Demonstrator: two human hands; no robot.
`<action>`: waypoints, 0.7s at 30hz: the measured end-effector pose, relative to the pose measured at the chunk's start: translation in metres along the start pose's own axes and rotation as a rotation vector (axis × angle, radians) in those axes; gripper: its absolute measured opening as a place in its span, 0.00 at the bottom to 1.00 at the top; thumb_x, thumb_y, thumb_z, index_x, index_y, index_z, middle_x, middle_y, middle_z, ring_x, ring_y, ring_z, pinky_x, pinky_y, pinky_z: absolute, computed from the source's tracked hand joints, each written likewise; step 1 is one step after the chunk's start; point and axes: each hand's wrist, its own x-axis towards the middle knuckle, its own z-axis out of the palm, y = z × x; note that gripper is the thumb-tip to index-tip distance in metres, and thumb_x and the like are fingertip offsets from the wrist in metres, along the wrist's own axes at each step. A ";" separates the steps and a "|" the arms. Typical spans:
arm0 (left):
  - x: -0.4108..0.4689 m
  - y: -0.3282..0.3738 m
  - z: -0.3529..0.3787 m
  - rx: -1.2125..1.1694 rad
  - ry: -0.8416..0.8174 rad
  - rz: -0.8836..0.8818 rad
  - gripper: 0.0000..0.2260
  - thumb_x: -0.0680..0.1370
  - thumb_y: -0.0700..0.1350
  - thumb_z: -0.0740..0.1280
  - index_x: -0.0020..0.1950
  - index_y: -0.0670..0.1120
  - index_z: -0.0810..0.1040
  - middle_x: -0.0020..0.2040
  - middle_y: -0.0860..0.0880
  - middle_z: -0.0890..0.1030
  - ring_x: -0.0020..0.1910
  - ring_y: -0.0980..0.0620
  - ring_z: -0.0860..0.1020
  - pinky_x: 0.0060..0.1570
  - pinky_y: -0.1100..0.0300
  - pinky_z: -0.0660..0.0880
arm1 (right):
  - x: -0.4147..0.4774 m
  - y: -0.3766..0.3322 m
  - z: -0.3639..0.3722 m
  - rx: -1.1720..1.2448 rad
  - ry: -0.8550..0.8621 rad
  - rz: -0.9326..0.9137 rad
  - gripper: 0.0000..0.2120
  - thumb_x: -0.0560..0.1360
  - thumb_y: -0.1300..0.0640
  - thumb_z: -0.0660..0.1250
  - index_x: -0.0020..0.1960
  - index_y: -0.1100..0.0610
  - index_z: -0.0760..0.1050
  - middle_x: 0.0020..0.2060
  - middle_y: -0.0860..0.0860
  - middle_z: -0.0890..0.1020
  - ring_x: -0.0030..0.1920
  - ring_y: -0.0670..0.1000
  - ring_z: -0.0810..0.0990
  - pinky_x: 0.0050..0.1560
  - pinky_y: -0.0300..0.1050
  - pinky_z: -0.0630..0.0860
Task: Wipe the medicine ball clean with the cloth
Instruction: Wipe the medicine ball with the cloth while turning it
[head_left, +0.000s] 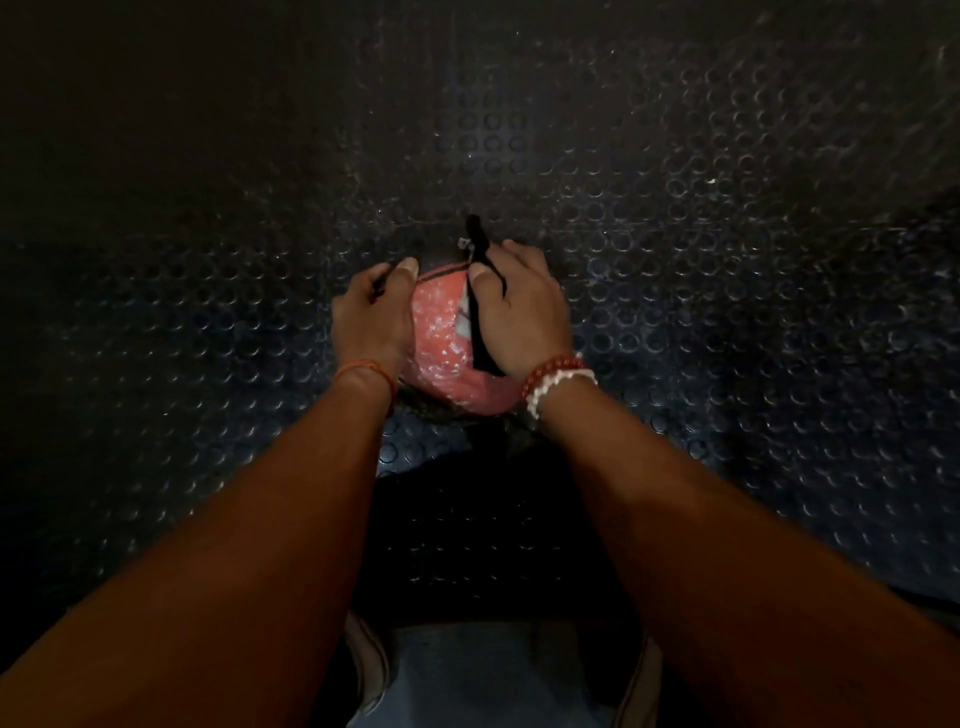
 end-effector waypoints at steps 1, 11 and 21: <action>-0.001 0.001 0.002 -0.004 0.007 -0.006 0.22 0.70 0.64 0.68 0.56 0.51 0.81 0.59 0.47 0.79 0.56 0.51 0.79 0.60 0.56 0.74 | 0.008 -0.001 -0.004 0.044 -0.033 0.060 0.18 0.80 0.49 0.57 0.65 0.53 0.76 0.66 0.54 0.72 0.65 0.55 0.72 0.67 0.45 0.66; 0.001 0.010 0.004 0.041 0.038 -0.024 0.21 0.75 0.63 0.65 0.59 0.51 0.80 0.61 0.48 0.78 0.56 0.50 0.77 0.54 0.59 0.69 | -0.045 0.008 0.011 0.065 0.173 0.081 0.24 0.78 0.49 0.54 0.69 0.59 0.71 0.71 0.57 0.68 0.72 0.59 0.65 0.72 0.50 0.61; -0.004 0.010 -0.001 -0.003 0.001 -0.005 0.18 0.76 0.59 0.67 0.57 0.48 0.80 0.58 0.47 0.80 0.55 0.51 0.78 0.56 0.59 0.72 | -0.011 0.006 0.009 -0.011 0.099 -0.102 0.21 0.78 0.49 0.56 0.67 0.53 0.75 0.70 0.52 0.72 0.69 0.56 0.70 0.71 0.54 0.63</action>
